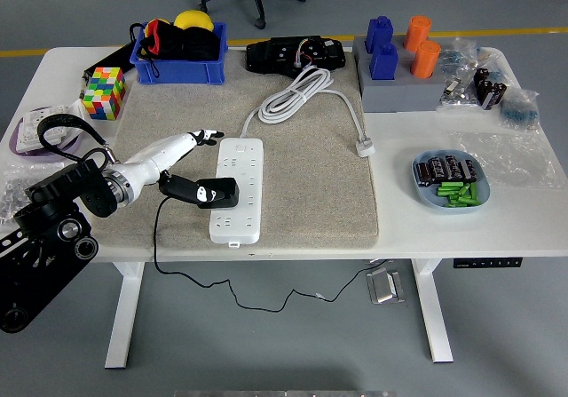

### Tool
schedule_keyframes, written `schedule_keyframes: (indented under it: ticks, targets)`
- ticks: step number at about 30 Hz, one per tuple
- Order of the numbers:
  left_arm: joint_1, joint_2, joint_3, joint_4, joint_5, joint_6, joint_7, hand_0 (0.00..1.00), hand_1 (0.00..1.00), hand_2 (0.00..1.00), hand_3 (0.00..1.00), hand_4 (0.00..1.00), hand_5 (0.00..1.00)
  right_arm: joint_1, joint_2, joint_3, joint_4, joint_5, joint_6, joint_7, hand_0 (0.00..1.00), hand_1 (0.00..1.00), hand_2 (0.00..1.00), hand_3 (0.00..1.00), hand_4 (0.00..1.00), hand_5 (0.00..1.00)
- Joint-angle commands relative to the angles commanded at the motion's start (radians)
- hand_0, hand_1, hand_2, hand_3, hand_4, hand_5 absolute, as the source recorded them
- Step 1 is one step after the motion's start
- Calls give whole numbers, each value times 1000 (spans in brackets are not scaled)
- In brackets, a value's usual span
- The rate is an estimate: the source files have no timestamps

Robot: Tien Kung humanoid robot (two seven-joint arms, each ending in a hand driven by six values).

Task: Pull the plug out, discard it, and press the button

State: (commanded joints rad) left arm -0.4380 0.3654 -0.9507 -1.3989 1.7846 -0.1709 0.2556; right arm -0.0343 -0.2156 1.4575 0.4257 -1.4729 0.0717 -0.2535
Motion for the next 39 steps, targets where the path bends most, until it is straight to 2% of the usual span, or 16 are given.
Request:
schedule_keyframes:
  ticks: [1,7,8,12,13,14,19,20,25,26,31,32,37,38,39]
  targets:
    - [-1,0,2,2,2,0,0,890,884,876,917,887,87,0,0,0,0,0,0,0,767,729,724,713,883,658]
    - [-16,-5,36,37,10,5,-1,890,884,876,917,887,87,1,-2,-5,-2,-1,0,0,767,729,724,713,883,658]
    - [-17,-6,39,39,10,4,2,870,857,820,867,879,22,1,-2,-5,-2,0,0,0,767,729,724,713,883,658]
    - [-27,-16,63,65,17,7,-1,870,857,820,867,879,22,4,-2,-12,0,2,1,0,767,729,724,713,883,658]
    - [-29,-18,69,71,19,11,-6,870,857,820,867,879,22,4,-2,-12,0,2,1,0,767,729,724,713,883,658]
    - [-32,-20,76,78,21,21,-16,850,808,765,819,865,2,5,-4,-13,1,2,1,0,767,729,724,713,883,658]
    - [-43,-25,90,97,27,52,-46,850,808,765,819,865,2,3,-8,-17,0,1,1,0,767,729,724,713,883,658]
    - [-45,-27,93,101,27,57,-50,799,732,657,752,820,2,4,-8,-17,-1,1,1,0,767,729,724,713,883,658]
    - [-51,-37,115,113,17,68,-56,799,732,657,752,820,2,2,-7,-17,-1,1,1,0,767,729,724,713,883,658]
    - [-52,-39,119,116,17,68,-55,771,687,619,714,819,2,2,-7,-18,-1,1,1,0,767,729,724,713,883,658]
    - [-57,-44,133,131,21,70,-50,771,687,619,714,819,2,2,-7,-18,0,2,1,0,767,729,724,713,883,658]
    - [-59,-45,134,135,21,73,-50,667,590,539,617,756,2,2,-8,-19,0,2,1,0,767,729,724,713,883,658]
    - [-68,-41,138,140,9,97,-68,667,590,539,617,756,2,-2,-7,-19,-1,1,1,0,767,729,724,713,883,658]
    - [-71,-40,141,141,7,97,-68,556,492,491,589,707,2,-2,-7,-19,-1,1,1,0,767,729,724,713,883,658]
    - [-74,-39,145,144,8,95,-66,556,492,491,589,707,2,-2,-7,-18,-1,1,1,0,767,729,724,713,883,658]
